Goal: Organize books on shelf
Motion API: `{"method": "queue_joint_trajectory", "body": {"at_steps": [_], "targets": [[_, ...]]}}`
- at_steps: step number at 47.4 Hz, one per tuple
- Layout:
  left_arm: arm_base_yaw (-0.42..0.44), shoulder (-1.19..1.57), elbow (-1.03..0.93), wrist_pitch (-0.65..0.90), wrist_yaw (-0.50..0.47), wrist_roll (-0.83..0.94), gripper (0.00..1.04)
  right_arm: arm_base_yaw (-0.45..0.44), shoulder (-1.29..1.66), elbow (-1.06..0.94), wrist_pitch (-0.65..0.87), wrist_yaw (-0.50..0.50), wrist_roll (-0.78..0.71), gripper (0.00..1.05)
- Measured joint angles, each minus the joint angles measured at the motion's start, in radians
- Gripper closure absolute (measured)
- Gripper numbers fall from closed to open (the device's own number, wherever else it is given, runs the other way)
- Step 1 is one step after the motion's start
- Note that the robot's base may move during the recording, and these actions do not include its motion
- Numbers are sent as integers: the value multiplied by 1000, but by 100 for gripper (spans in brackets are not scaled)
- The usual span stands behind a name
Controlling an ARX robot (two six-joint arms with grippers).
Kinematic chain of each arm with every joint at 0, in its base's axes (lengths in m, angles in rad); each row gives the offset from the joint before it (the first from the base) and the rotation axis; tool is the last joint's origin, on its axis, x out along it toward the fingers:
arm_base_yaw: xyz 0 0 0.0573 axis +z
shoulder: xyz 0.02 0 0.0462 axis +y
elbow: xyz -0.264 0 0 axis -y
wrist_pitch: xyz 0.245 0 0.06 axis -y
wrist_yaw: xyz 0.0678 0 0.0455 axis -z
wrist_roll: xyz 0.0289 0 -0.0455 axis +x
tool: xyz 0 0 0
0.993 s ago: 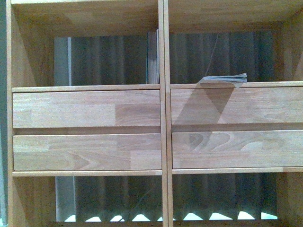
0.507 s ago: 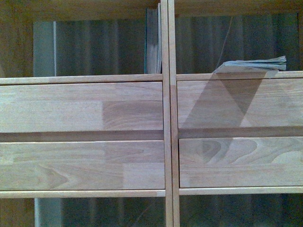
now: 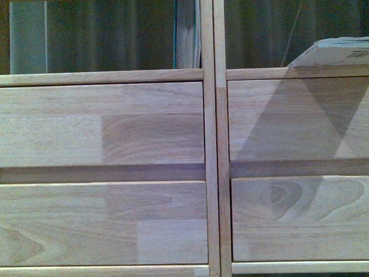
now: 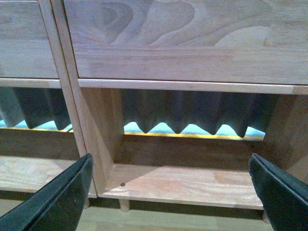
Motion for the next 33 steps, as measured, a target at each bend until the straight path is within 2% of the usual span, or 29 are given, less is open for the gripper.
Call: {"method": "queue_joint_trajectory", "body": {"at_steps": [33], "targets": [[0, 0, 0, 0, 0, 0, 7, 0, 0, 0, 0, 0, 0, 7]]}}
